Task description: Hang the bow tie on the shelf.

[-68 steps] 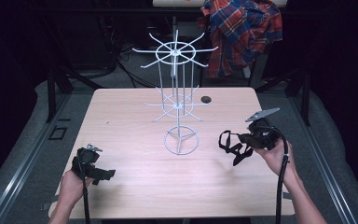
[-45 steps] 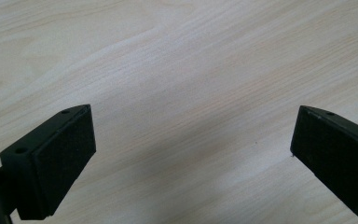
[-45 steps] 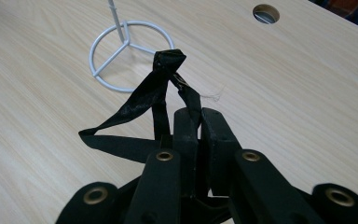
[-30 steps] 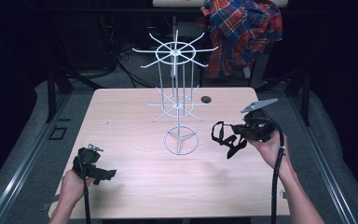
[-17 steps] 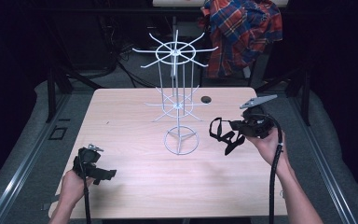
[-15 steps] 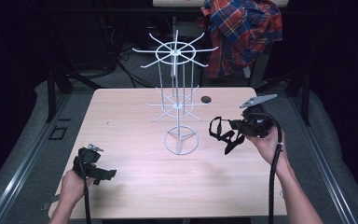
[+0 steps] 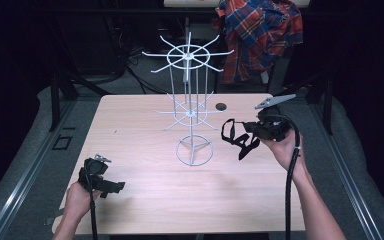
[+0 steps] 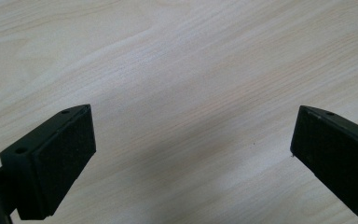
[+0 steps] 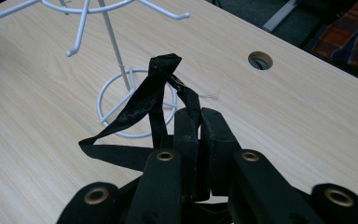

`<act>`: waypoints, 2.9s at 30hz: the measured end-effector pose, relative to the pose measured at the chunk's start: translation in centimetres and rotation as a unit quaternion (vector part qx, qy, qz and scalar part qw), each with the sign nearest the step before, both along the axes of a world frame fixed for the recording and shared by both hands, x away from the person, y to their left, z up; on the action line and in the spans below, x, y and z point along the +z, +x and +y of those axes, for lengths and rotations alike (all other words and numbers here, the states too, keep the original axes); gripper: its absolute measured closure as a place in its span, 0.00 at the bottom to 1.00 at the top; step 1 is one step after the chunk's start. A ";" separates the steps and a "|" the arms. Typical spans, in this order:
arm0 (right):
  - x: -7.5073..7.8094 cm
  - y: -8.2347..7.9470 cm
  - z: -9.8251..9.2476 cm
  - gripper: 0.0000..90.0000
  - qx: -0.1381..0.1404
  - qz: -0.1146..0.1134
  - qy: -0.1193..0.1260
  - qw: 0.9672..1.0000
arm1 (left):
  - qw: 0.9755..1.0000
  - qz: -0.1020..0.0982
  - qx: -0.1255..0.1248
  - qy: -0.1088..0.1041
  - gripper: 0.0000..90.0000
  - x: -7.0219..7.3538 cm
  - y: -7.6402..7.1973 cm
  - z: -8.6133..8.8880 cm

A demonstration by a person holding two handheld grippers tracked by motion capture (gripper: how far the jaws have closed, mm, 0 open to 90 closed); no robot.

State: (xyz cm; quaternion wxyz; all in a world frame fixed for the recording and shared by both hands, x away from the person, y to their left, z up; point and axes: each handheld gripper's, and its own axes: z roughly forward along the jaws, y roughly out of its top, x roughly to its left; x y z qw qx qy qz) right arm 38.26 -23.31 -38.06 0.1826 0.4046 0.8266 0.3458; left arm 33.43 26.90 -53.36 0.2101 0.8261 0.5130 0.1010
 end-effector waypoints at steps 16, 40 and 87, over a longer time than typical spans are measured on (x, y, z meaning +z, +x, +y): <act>0.5 0.8 0.7 0.95 0.006 -0.006 0.002 1.000 | 1.000 0.000 -0.001 0.000 0.00 0.0 0.0 0.0; 1.2 2.6 1.2 0.95 0.005 -0.021 0.018 1.000 | 1.000 0.000 -0.002 0.001 0.00 -0.1 0.0 0.0; -3.6 6.8 3.2 0.95 -0.014 0.010 0.030 0.999 | 1.000 -0.005 -0.003 -0.001 0.00 0.0 0.2 -0.1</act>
